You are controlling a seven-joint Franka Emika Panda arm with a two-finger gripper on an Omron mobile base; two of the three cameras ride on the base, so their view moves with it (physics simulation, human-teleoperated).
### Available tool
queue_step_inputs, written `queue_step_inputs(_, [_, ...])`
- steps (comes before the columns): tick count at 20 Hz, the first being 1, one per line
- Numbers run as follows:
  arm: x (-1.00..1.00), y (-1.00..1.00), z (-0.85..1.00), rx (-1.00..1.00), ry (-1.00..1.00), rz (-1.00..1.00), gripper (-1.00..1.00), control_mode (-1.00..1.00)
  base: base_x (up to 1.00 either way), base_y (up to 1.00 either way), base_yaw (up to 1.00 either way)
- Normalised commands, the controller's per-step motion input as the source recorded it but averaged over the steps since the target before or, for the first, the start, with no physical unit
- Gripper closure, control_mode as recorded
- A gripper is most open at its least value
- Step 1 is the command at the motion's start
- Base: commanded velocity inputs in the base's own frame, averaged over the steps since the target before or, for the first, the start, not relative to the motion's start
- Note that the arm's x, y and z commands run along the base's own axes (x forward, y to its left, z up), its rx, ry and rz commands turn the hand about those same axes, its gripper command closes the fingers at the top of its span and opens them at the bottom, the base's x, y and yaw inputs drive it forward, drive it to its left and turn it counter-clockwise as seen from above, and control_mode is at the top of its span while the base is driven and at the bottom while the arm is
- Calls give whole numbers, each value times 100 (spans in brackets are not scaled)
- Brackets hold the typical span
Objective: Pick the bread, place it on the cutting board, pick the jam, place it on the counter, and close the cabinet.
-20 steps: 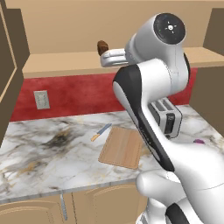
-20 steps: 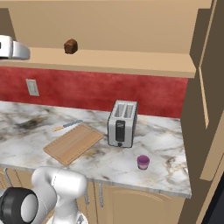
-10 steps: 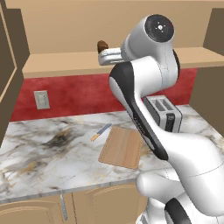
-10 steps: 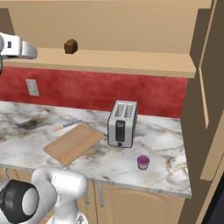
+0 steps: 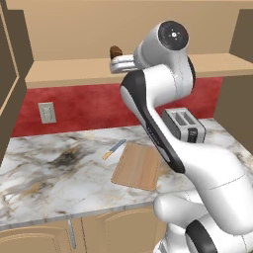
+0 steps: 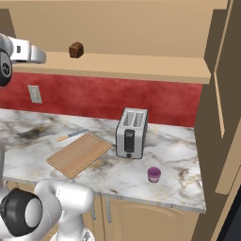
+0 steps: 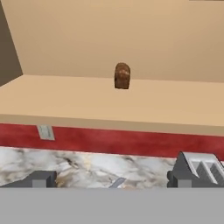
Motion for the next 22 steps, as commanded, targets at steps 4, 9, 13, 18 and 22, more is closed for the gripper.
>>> queue_step_inputs(4, [30, 0, 0, 0, 0, 0, -100, -100, 0, 0, 0])
queue_step_inputs(9, [33, -1, 0, 0, 0, 0, -100, -100, 0, 0, 0])
queue_step_inputs(13, [37, 0, -1, 0, 0, 0, -100, -100, 0, 0, 0])
queue_step_inputs(18, [39, -1, 0, 0, 0, 0, -100, -100, 0, 0, 0])
queue_step_inputs(22, [37, -2, -3, 0, 0, 0, -100, -100, 0, 0, 0])
